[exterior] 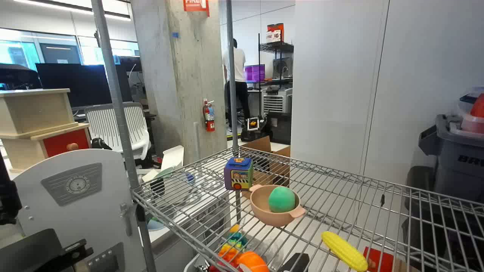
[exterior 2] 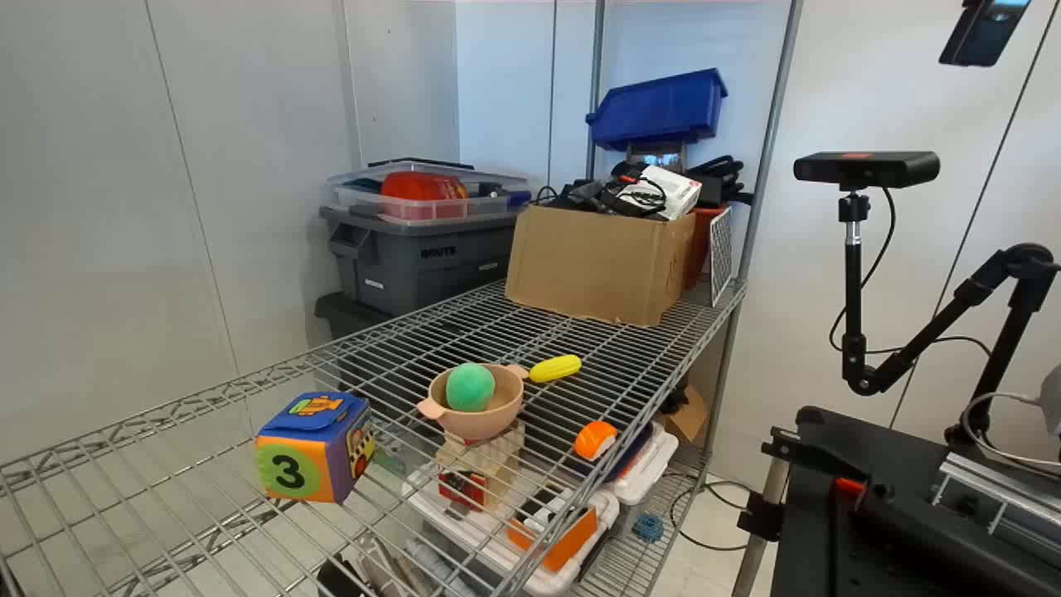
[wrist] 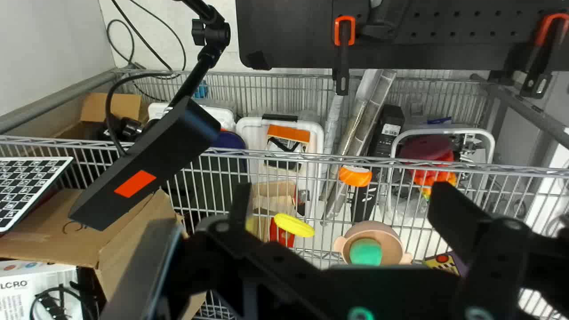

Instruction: Pick up the green toy from the bowl and put it on the wire rack.

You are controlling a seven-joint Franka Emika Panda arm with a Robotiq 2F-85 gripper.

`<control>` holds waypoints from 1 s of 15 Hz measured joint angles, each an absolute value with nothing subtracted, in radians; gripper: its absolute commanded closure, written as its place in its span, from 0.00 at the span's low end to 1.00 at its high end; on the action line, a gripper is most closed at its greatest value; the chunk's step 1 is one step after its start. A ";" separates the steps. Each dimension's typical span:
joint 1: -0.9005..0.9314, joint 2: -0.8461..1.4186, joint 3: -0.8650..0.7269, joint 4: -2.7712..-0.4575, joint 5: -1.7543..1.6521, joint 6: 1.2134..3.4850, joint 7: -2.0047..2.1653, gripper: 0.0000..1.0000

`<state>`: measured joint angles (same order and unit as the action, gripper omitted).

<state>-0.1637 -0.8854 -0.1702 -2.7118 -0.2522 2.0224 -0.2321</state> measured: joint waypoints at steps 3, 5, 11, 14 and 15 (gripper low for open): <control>-0.164 -0.886 -0.170 -2.712 -0.252 2.022 -0.232 0.00; -0.164 -0.886 -0.170 -2.712 -0.252 2.022 -0.232 0.00; -0.164 -0.885 -0.170 -2.712 -0.250 2.022 -0.228 0.00; -0.160 -0.855 -0.170 -2.712 -0.242 2.039 -0.203 0.00; -0.156 -0.831 -0.171 -2.712 -0.237 2.061 -0.191 0.00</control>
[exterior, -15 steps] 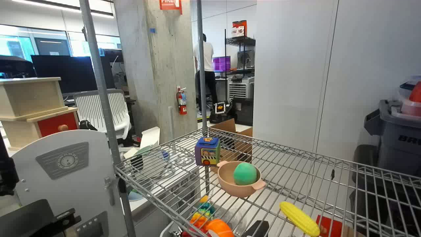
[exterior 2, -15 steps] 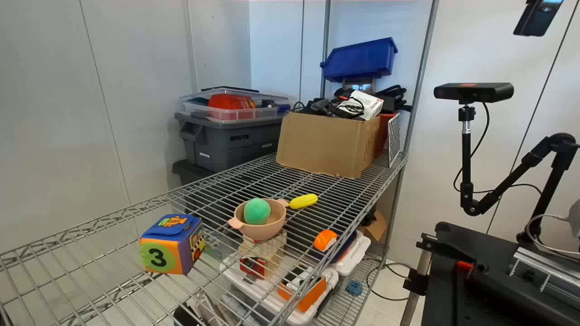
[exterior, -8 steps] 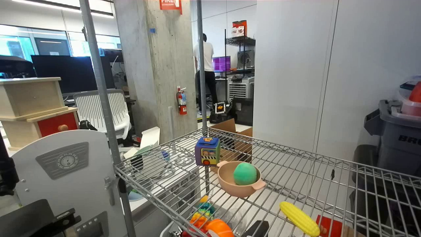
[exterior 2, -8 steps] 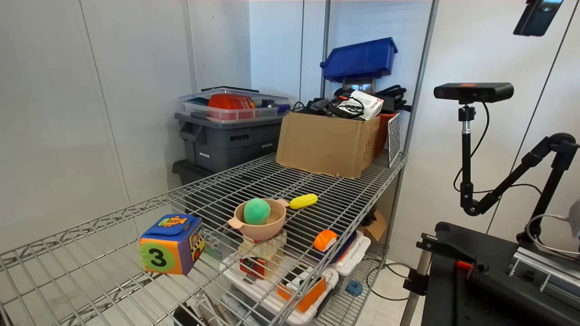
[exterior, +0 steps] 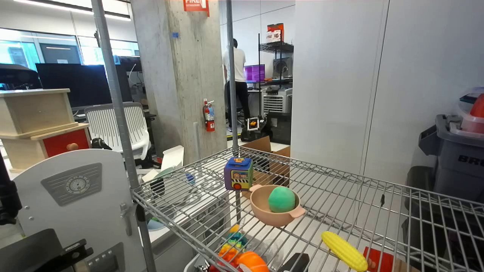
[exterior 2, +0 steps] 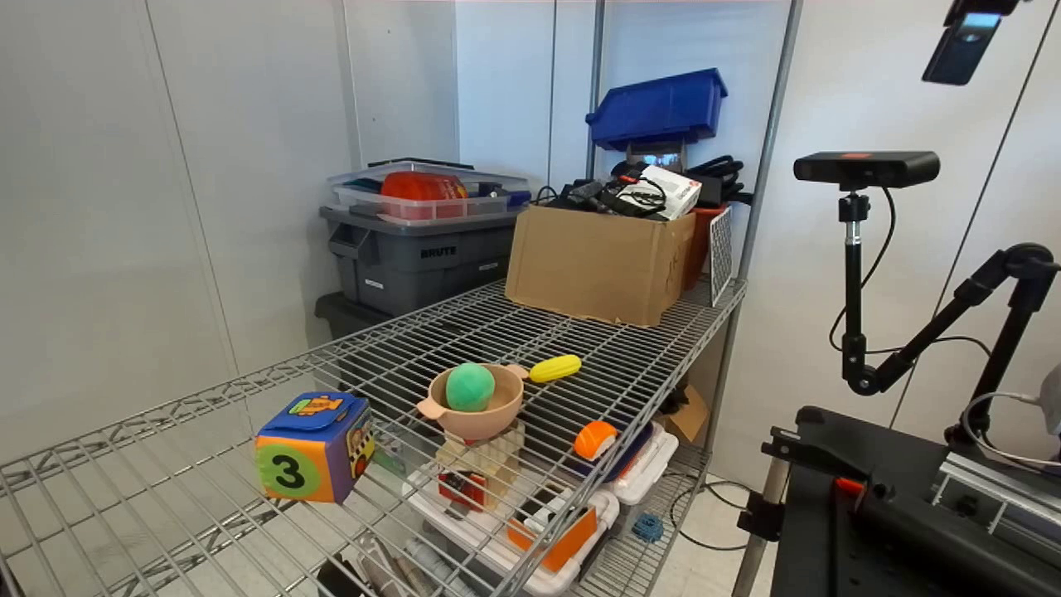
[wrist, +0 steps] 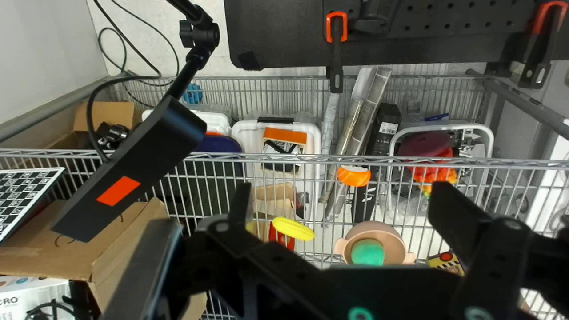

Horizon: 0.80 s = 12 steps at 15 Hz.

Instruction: Pick up the green toy from the bowl and put it on the wire rack.

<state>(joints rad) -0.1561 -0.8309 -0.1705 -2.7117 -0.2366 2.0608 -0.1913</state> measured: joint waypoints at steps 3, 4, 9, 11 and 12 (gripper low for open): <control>-0.145 -0.728 -0.171 -2.698 -0.210 2.141 -0.168 0.00; -0.140 -0.688 -0.170 -2.689 -0.196 2.167 -0.159 0.00; -0.098 -0.415 -0.134 -2.624 -0.113 2.375 -0.053 0.00; -0.086 -0.298 -0.110 -2.582 -0.091 2.438 -0.008 0.00; -0.082 -0.243 -0.099 -2.557 -0.083 2.466 0.016 0.00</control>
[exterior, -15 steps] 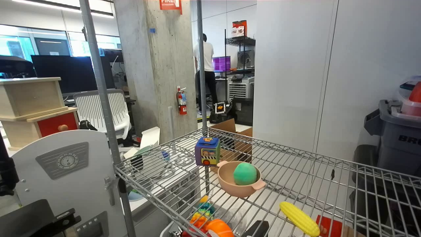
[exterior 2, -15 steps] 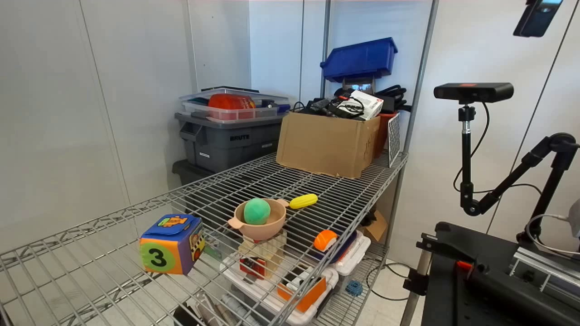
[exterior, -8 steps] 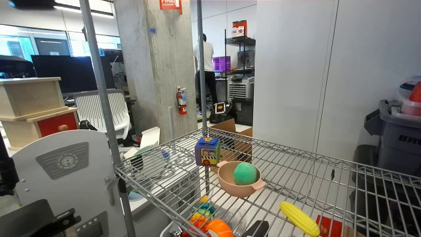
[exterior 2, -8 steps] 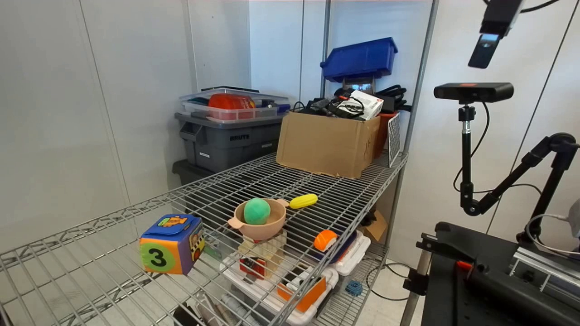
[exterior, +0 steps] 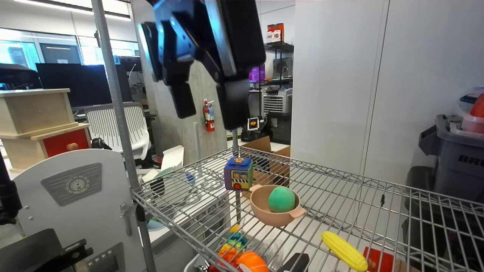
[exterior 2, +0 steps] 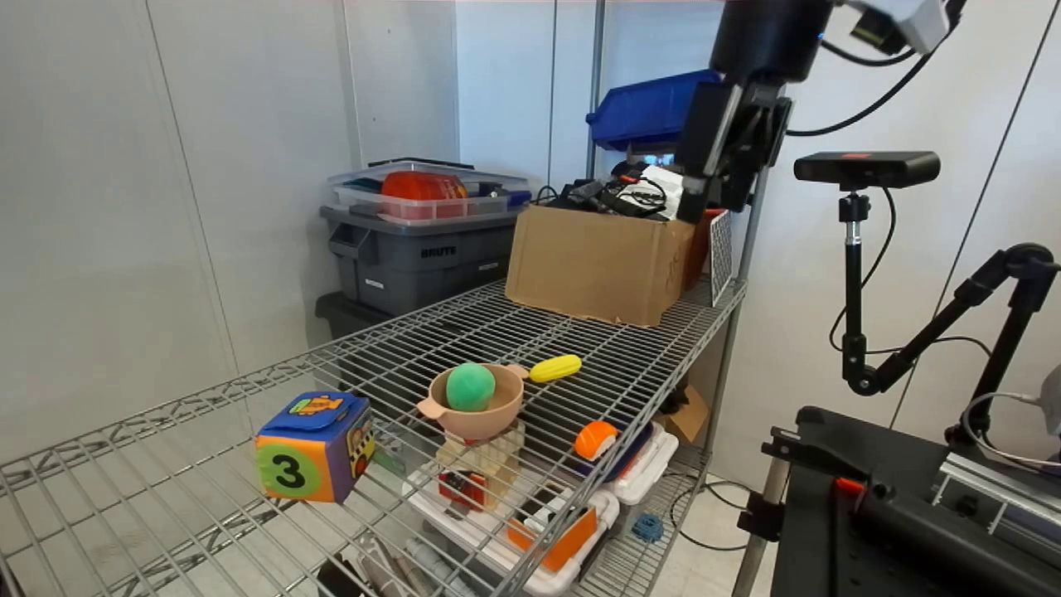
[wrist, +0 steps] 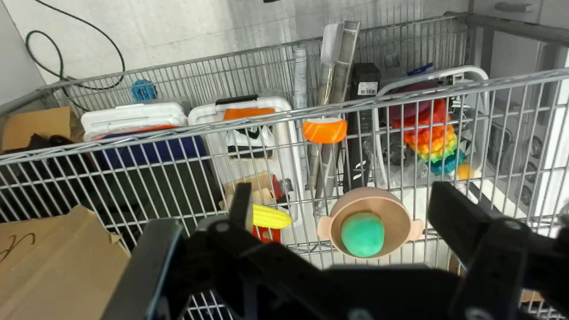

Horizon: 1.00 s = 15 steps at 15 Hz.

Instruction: Pick up the green toy from the bowl and put it on the wire rack.

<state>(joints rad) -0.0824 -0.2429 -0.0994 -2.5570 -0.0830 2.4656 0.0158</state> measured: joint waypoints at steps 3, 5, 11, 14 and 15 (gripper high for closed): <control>-0.078 -0.086 -0.085 -2.465 -0.064 2.527 0.078 0.00; -0.078 0.007 -0.085 -2.396 -0.045 2.549 0.099 0.00; -0.069 0.240 -0.076 -2.197 0.032 2.553 0.145 0.00; -0.045 0.340 -0.070 -2.112 0.032 2.553 0.198 0.00; -0.035 0.374 -0.070 -2.080 0.032 2.553 0.218 0.00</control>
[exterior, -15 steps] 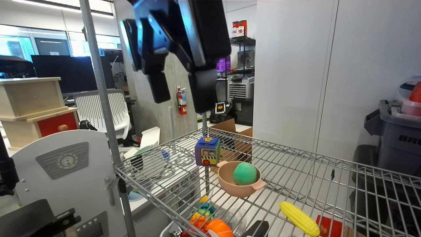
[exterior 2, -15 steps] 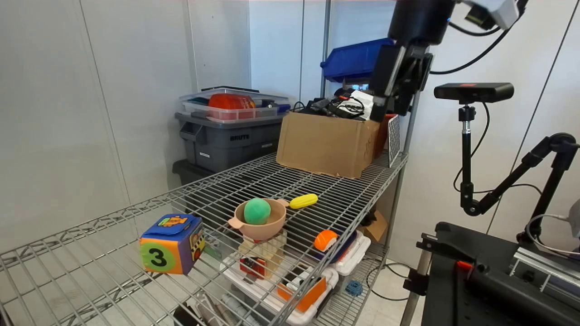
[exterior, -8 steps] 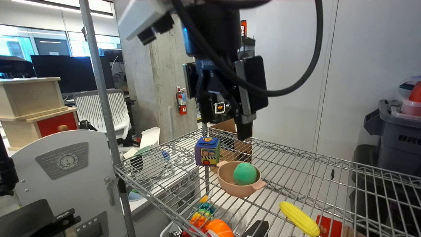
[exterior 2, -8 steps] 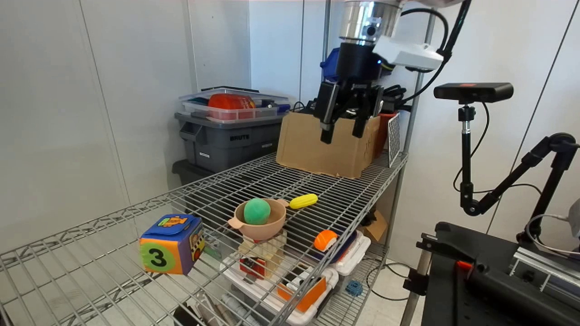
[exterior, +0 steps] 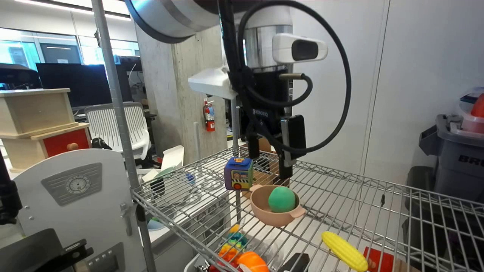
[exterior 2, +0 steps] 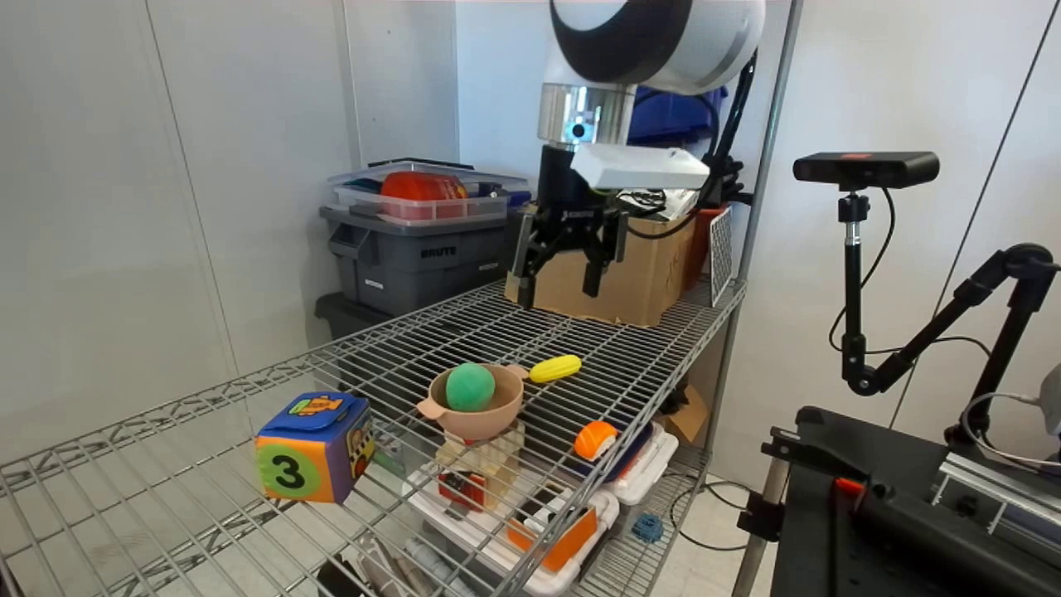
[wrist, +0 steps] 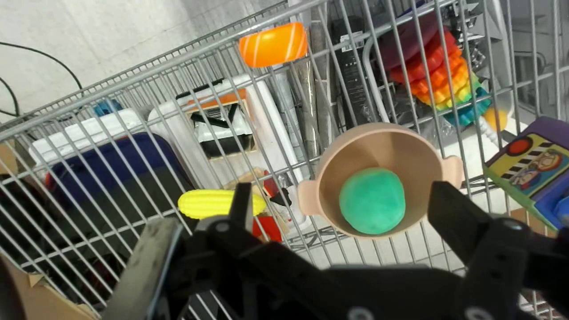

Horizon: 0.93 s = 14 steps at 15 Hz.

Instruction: Pick up the green toy from the bowl and put it on the wire rack.

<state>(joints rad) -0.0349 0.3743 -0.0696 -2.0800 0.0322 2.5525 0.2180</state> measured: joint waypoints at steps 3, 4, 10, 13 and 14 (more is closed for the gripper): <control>-0.010 0.492 -0.069 -1.955 0.032 2.535 0.269 0.00; -0.004 0.532 -0.069 -1.907 0.032 2.523 0.284 0.00; 0.007 0.746 -0.069 -1.654 0.033 2.442 0.341 0.00; 0.009 0.834 -0.070 -1.572 0.033 2.427 0.359 0.00; 0.009 0.859 -0.070 -1.550 0.033 2.425 0.363 0.00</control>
<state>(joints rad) 0.0091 0.8588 -0.0695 -1.5503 0.0330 2.4249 0.3632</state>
